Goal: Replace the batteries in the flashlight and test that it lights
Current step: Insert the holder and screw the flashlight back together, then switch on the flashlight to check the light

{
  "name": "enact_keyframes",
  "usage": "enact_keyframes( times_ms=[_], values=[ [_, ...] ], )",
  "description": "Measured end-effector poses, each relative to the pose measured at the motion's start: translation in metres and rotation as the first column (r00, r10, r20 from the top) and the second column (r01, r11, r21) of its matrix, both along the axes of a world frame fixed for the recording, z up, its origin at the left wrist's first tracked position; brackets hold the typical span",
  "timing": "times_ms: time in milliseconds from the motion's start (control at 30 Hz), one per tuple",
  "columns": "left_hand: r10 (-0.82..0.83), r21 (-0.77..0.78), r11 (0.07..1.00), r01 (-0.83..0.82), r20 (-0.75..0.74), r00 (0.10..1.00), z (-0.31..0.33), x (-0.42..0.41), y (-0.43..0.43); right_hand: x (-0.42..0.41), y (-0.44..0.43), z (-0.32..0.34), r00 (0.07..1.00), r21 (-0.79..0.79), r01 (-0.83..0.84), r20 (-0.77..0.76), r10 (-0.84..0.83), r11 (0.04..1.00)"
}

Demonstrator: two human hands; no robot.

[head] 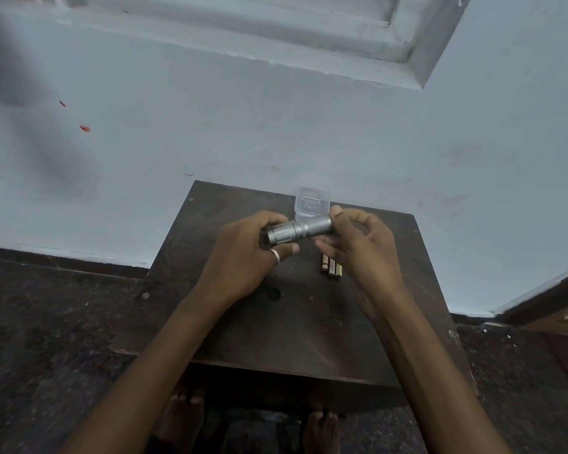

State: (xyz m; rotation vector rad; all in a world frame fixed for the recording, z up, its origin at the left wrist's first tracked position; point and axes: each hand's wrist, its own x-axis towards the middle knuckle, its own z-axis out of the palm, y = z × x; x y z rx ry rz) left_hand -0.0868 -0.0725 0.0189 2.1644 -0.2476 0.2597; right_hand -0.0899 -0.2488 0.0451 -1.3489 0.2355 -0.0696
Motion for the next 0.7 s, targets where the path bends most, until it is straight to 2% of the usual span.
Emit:
enact_keyframes(
  times_ms=[100,167,533,600,700],
  values=[
    [-0.009,-0.192,0.981,-0.007,-0.083,0.997,0.002,0.002,-0.003,0.000,0.005,-0.001,0.996,0.035,0.083,0.021,-0.084,0.996],
    [-0.019,-0.262,0.965,-0.008,-0.099,0.995,0.000,0.004,-0.003,-0.001,0.008,-0.001,0.992,0.036,0.114,0.045,-0.116,0.993],
    [-0.064,-0.407,0.913,-0.001,-0.146,0.987,0.004,-0.001,-0.009,-0.003,0.020,0.000,0.978,0.144,0.188,0.061,-0.199,0.971],
    [-0.085,-0.551,0.831,-0.073,-0.256,0.963,0.011,-0.001,-0.010,-0.002,0.019,0.001,0.976,0.153,0.197,0.067,-0.209,0.968],
    [-0.225,-0.786,0.569,-0.242,-0.432,0.874,0.020,0.003,-0.003,-0.001,0.016,0.003,0.974,0.158,0.201,0.077,-0.215,0.967]
  ],
)
